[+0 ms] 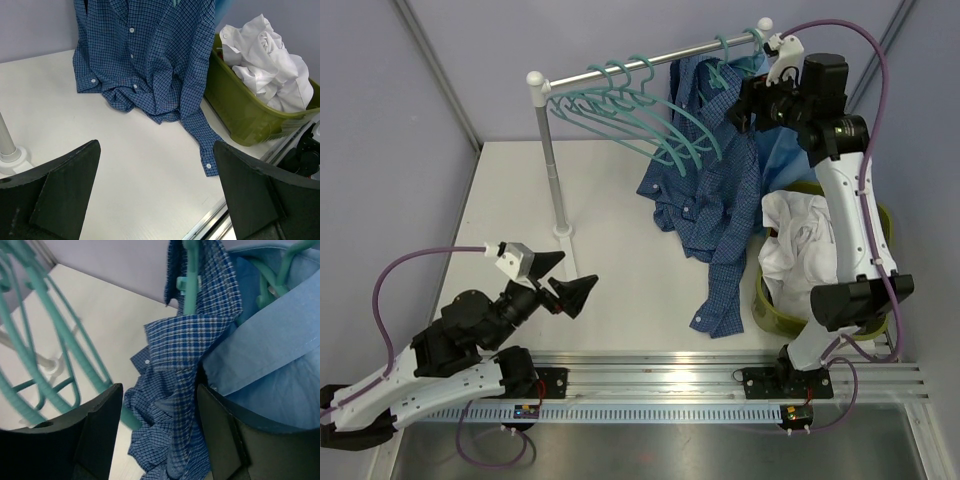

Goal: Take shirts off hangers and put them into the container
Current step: Grab a hanger with a shirt on it with the right arm

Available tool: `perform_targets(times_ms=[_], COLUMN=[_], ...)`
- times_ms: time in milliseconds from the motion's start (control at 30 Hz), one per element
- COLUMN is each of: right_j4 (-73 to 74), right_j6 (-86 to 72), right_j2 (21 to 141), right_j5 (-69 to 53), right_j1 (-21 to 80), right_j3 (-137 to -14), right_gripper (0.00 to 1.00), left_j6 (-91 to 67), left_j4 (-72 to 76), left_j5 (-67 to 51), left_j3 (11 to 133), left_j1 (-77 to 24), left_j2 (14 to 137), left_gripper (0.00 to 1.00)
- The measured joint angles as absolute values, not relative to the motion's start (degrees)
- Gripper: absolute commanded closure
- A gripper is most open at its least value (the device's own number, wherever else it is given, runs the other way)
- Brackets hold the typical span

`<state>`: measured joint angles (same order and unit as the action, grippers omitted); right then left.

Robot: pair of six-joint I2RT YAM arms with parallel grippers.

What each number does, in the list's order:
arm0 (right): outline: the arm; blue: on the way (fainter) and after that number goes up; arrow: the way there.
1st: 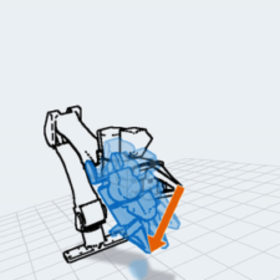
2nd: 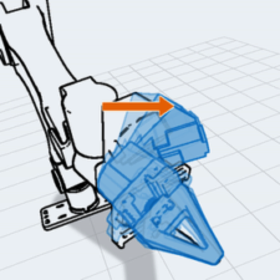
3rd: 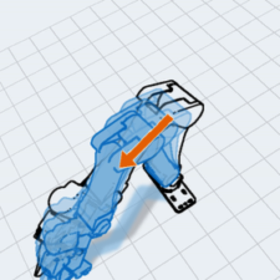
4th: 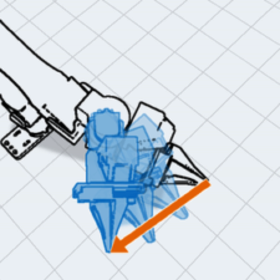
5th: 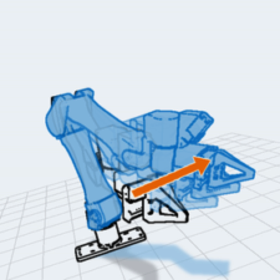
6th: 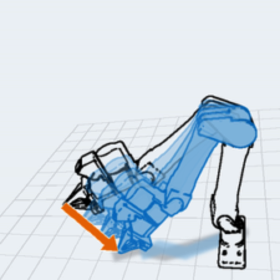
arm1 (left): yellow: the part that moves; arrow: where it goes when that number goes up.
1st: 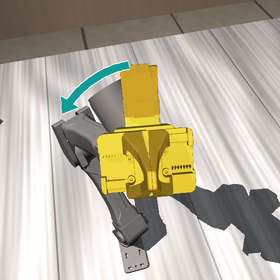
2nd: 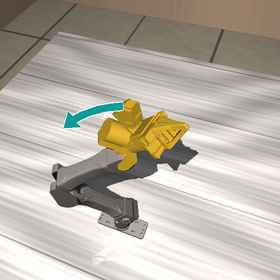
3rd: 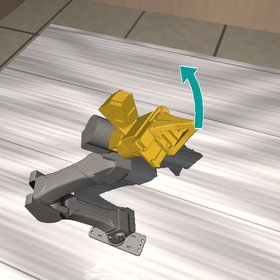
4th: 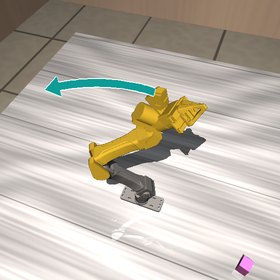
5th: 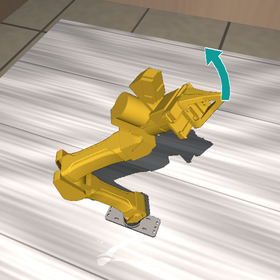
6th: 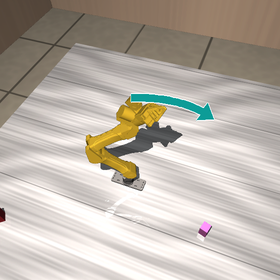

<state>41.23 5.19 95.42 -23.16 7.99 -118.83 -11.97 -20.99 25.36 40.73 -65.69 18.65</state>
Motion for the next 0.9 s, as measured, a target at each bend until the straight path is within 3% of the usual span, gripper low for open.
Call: perform_targets(times_ms=[200, 300, 500, 900], right_j4=[41.60, 41.95, 43.16, 44.03], right_j6=[6.90, 7.84, 9.82, 9.91], right_j2=[103.04, 104.75, 106.63, 106.41], right_j5=[-14.96, -12.84, -11.40, -11.05], right_j1=[9.26, 9.65, 11.86, 12.34], right_j3=[-123.61, -123.63, -124.42, -128.03], right_gripper=[0.37, 0.47, 1.00, 1.00], left_j6=[-12.58, -12.78, -13.56, -14.92], left_j4=[-20.91, -21.02, -21.17, -21.12], left_j5=[25.54, 25.78, 25.98, 26.00], left_j3=[39.68, 38.35, 37.82, 36.18], left_j1=[-65.69, -65.69, -65.69, -65.69], left_j2=[18.33, 17.17, 15.49, 12.10], left_gripper=[0.01, 0.01, 0.01, 0.01])
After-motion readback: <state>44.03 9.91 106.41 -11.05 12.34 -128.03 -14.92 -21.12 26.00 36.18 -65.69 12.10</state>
